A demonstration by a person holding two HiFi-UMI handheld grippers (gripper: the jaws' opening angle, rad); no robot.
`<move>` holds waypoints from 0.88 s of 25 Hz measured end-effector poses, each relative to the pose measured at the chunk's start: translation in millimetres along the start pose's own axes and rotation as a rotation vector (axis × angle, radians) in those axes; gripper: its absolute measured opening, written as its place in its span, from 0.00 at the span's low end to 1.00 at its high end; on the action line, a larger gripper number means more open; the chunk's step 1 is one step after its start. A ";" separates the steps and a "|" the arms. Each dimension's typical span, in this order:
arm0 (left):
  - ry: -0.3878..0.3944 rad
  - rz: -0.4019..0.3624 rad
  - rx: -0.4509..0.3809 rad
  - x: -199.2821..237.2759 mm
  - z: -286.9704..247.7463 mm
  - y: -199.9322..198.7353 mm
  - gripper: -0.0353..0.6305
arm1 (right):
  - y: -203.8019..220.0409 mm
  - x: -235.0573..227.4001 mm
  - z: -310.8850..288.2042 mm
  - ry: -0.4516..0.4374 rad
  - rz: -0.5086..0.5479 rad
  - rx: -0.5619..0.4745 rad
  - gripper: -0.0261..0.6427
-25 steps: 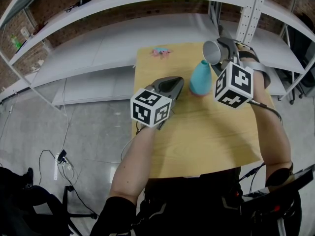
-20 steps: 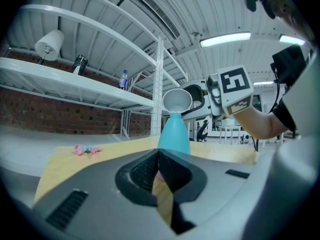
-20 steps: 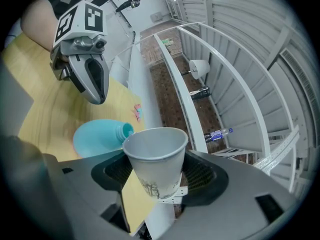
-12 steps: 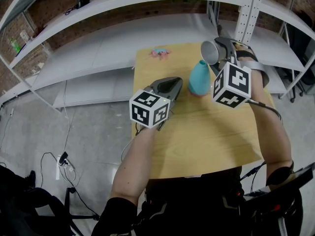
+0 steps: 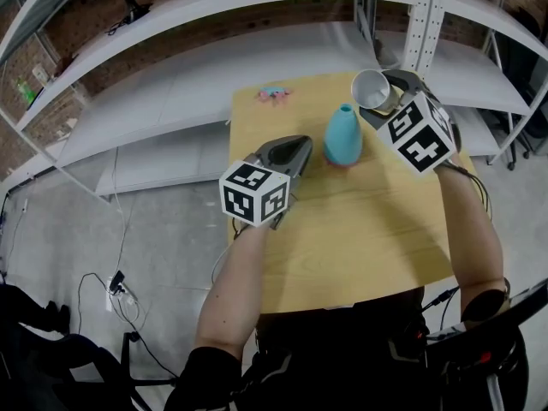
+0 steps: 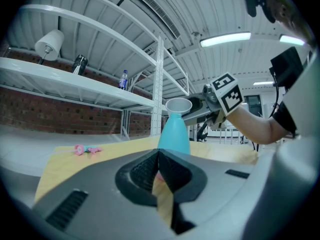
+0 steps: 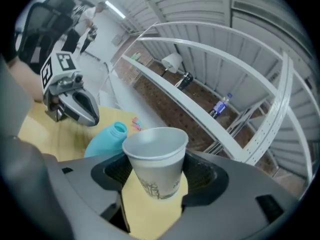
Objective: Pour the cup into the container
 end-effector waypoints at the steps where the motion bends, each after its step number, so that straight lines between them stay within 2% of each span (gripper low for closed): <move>1: 0.000 0.000 0.000 -0.1 -0.2 -0.1 0.06 | 5.1 -4.7 0.0 -0.019 -0.063 -0.012 0.51; 6: -0.010 0.000 0.005 1.1 -0.9 0.5 0.06 | 36.3 -27.0 -3.9 -0.105 -0.342 -0.056 0.51; 10: -0.013 0.000 0.004 1.3 -0.5 0.9 0.06 | 59.4 -40.5 -5.6 -0.143 -0.508 -0.073 0.51; 14: -0.019 0.003 0.007 2.1 -0.1 1.3 0.06 | 79.1 -46.9 -8.1 -0.151 -0.595 -0.077 0.51; 22: -0.023 0.001 0.008 2.6 0.1 1.8 0.06 | 109.5 -54.2 -12.6 -0.132 -0.688 -0.072 0.51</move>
Point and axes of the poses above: the fingertips, and each gripper's own axes: z backward along the fingers, x to its left, y out of its underside, the point moved 5 cm from there along z, backward along the fingers, and after that the axes turned 13 degrees about -z, right-handed, at the moved point
